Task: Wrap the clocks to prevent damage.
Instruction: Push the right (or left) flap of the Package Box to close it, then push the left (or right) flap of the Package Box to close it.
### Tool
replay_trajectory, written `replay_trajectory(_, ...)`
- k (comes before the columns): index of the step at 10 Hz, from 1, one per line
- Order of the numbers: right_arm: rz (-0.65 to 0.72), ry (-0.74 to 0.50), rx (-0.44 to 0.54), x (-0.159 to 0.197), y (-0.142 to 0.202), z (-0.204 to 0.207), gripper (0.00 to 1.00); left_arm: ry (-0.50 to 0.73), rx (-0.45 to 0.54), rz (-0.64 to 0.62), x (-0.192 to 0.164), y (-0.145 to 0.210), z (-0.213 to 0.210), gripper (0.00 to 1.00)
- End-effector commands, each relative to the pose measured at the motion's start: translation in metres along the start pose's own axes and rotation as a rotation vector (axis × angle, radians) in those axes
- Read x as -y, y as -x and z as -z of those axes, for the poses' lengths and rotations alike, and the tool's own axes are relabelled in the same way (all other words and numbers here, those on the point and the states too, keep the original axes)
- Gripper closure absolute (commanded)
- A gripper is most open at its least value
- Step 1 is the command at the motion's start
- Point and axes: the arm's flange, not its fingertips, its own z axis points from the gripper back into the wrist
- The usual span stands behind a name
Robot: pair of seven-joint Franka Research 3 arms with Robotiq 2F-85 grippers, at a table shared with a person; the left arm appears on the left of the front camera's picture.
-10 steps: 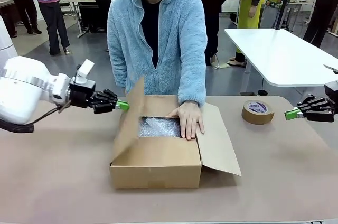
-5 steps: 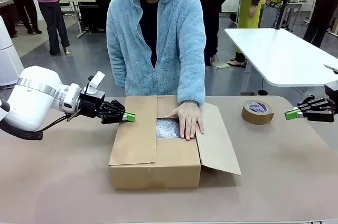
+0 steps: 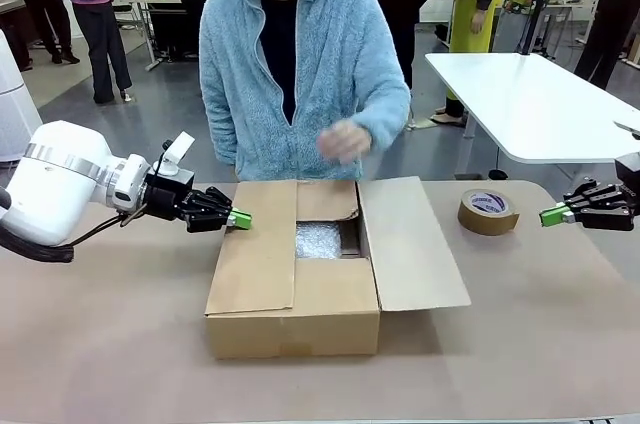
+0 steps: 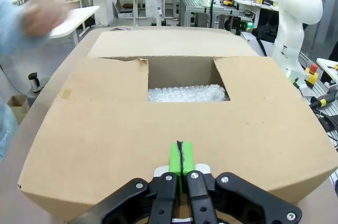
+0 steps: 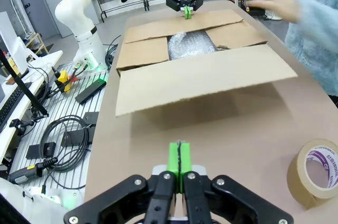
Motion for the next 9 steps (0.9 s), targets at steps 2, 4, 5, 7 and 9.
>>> replay_trajectory(2,0.002,0.005,-0.021,-0.0030,0.0005,0.0004,0.99,-0.002,0.006,-0.003,-0.0002,0.0026,0.0044,1.00)
replay_trajectory(4,0.002,0.005,-0.021,-0.0030,0.0005,0.0004,0.99,-0.002,0.006,-0.003,-0.0002,0.0026,0.0044,1.00)
replay_trajectory(5,0.002,0.005,-0.021,-0.0030,0.0005,0.0004,0.99,-0.002,0.006,-0.003,-0.0002,0.0026,0.0044,1.00)
replay_trajectory(7,0.002,0.005,-0.021,-0.0030,0.0005,0.0004,0.99,-0.002,0.006,-0.003,-0.0002,0.0026,0.0044,1.00)
replay_trajectory(9,0.002,0.005,-0.021,-0.0030,0.0005,0.0004,0.99,-0.002,0.006,-0.003,-0.0002,0.0026,0.0044,1.00)
